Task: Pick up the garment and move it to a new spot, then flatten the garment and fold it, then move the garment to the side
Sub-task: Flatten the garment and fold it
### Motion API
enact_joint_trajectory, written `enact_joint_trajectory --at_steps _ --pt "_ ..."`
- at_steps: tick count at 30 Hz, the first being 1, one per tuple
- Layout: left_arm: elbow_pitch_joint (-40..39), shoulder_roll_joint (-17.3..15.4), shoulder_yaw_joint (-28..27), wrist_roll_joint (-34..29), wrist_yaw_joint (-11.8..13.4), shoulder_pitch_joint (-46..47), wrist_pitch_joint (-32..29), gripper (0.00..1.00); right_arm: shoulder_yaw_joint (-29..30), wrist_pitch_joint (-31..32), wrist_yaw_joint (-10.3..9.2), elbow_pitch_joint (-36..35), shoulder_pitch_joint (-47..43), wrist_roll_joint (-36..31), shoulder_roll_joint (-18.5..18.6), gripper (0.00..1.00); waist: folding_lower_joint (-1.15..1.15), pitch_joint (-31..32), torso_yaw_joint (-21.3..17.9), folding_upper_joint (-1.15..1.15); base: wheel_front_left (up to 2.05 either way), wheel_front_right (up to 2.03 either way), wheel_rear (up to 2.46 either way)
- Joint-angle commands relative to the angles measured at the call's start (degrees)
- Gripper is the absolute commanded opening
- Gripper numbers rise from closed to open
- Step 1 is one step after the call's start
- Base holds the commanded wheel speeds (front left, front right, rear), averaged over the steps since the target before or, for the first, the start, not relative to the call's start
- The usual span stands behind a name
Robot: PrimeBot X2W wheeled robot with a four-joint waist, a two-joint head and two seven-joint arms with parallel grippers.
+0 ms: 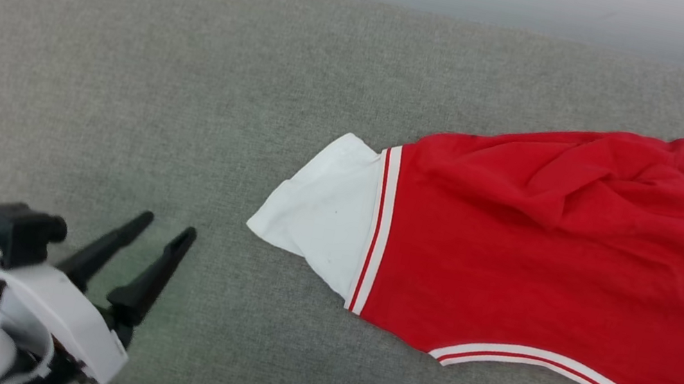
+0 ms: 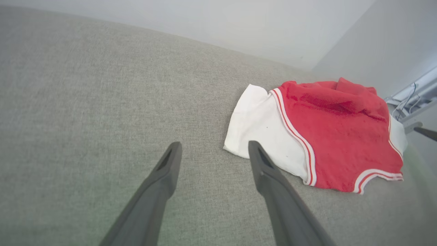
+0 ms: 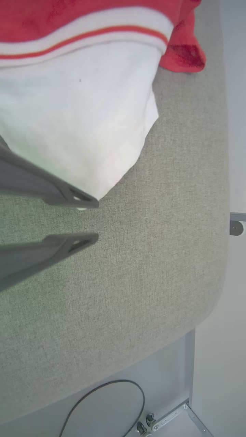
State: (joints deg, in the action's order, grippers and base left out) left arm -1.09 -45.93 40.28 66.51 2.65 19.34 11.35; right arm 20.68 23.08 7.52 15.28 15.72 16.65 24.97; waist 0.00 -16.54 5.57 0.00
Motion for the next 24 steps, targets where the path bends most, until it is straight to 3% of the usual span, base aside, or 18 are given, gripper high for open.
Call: enact_joint_trajectory --at_steps 1,4,9,13,17,21,24 --pt "-0.35 -0.76 0.07 -0.96 0.26 1.01 -0.51 1.00 0.01 -0.50 -0.06 -0.31 -0.03 0.14 -0.04 1.00 0.00 0.58 -0.19 0.00 0.00 0.00 0.00" --pt "-2.27 -4.34 2.06 -4.39 -0.72 3.88 -5.36 1.00 -0.18 -2.17 -0.06 -2.09 -0.41 0.10 -0.15 1.00 0.00 1.64 -0.56 0.00 0.00 0.00 0.00" --pt "-4.14 -9.35 5.87 -9.84 -6.07 11.64 -16.45 1.00 -1.53 -3.28 -0.06 -7.05 0.65 2.84 -2.67 1.00 0.00 2.64 -1.90 0.00 0.00 0.00 0.00" --pt "-3.88 -8.96 10.21 -13.11 -9.19 18.34 -25.28 1.00 -4.72 -2.59 -0.05 -11.29 0.73 4.07 -4.21 1.00 0.00 2.51 -3.45 0.00 0.00 0.00 0.00" --pt "-2.91 -7.58 17.28 -17.79 -10.18 25.20 -31.86 1.00 -7.93 -1.57 -0.05 -15.31 0.75 4.63 -5.38 1.00 0.00 1.34 -5.38 0.00 0.00 0.00 0.00" --pt "-2.57 -6.42 27.20 -18.10 -10.09 31.64 -34.48 1.00 -10.27 -0.80 -0.06 -18.27 0.42 4.75 -6.23 1.00 0.00 0.09 -7.46 0.00 0.00 0.00 0.00" --pt "-1.44 -5.52 31.67 -17.77 -10.05 35.08 -34.75 1.00 -11.39 -0.41 -0.05 -19.90 0.11 5.09 -6.51 1.00 0.00 -0.76 -9.03 0.00 0.00 0.00 0.00"
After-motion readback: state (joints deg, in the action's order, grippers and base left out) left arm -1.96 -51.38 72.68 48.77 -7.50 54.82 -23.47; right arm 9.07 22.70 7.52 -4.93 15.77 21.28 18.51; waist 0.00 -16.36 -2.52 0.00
